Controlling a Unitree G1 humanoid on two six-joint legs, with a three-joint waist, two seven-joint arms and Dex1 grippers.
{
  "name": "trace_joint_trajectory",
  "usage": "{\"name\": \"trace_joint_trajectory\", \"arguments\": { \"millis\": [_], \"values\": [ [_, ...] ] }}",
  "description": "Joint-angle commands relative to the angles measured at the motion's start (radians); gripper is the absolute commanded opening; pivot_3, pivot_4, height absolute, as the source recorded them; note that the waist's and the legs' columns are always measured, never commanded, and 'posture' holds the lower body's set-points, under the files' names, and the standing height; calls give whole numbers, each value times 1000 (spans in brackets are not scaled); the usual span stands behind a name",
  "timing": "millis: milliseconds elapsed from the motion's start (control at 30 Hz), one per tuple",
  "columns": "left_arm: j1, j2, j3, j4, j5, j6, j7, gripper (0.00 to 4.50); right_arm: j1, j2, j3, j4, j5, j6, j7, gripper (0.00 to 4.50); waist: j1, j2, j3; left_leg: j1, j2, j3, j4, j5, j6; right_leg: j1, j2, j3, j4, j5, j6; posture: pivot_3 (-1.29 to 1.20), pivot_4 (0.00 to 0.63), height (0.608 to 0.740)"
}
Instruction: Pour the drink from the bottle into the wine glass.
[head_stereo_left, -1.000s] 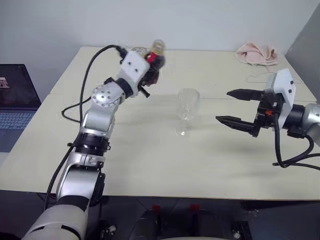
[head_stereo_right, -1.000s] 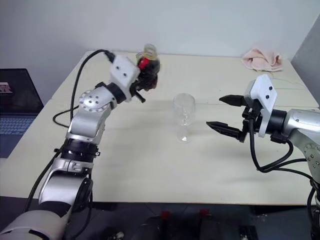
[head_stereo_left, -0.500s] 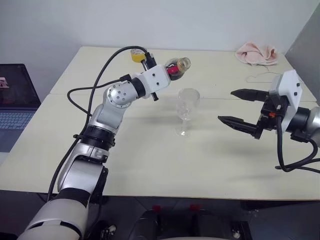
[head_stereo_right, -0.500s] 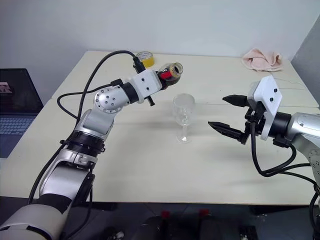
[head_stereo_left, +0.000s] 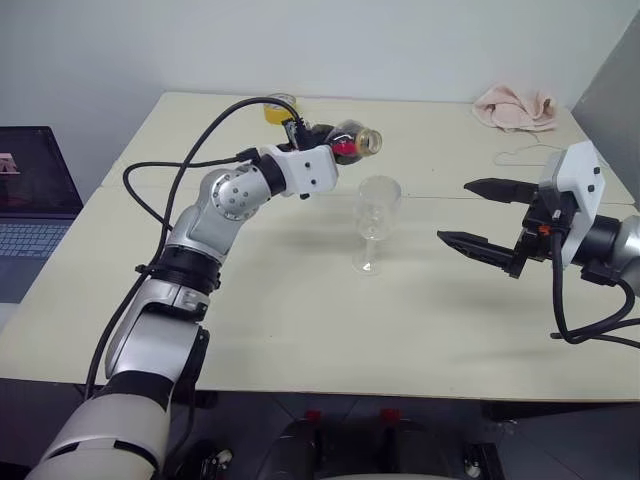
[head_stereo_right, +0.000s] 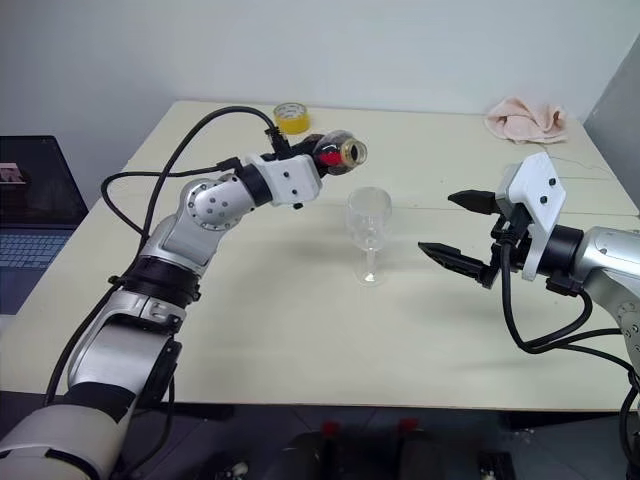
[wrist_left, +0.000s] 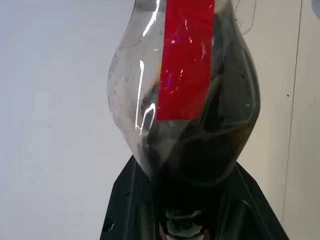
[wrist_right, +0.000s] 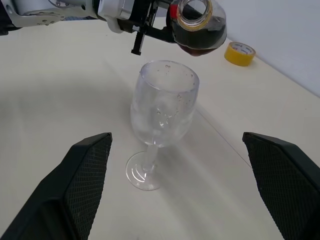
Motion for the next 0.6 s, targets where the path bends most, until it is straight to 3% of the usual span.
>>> {"name": "trace_joint_trajectory", "arguments": {
  "millis": [33,600],
  "values": [
    [-48,19,0,-8,31,-58,43,739,2,-11,-36,-30,11,-9,-6,4500,-1,0,0,0,0,0,0,0,0,0,0,0,0,0,0,0,150,740],
    [-97,56,-53,66,191,-174,174,739,23,-9,-43,-46,14,-8,-22,4500,-11,0,0,0,0,-1,1,0,0,-1,0,-1,6,0,0,0,150,740]
  ]
}}
